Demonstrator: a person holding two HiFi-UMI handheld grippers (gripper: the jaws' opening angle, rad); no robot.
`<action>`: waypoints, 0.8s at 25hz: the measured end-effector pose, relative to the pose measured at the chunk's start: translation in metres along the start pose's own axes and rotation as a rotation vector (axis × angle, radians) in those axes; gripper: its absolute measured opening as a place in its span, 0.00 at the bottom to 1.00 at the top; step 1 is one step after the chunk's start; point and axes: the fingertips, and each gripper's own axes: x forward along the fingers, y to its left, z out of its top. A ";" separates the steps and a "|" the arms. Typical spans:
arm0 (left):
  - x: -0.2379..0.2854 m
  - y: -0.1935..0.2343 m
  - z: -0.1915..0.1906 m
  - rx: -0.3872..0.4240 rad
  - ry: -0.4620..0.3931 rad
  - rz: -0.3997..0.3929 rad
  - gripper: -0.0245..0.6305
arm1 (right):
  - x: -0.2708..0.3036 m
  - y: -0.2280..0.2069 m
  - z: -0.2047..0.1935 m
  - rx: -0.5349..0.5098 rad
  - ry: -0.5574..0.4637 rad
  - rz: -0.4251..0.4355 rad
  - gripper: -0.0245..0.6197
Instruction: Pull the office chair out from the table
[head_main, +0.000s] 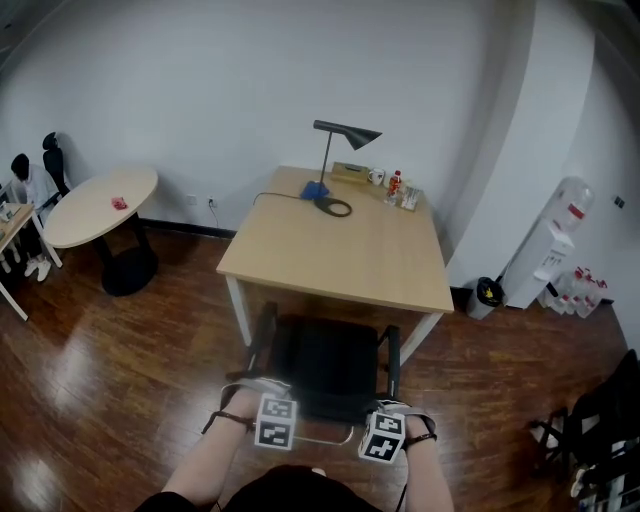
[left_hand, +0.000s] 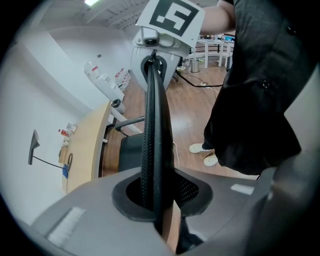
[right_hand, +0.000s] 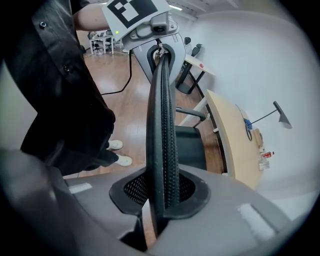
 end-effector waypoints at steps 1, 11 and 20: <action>-0.001 -0.002 0.001 -0.002 0.001 0.000 0.14 | -0.001 0.002 0.000 0.001 -0.001 -0.002 0.16; -0.011 -0.029 0.008 -0.004 0.000 0.003 0.14 | -0.010 0.029 -0.002 0.006 0.000 0.017 0.16; -0.019 -0.053 0.010 0.002 0.000 0.002 0.14 | -0.017 0.054 0.001 0.017 -0.001 0.019 0.17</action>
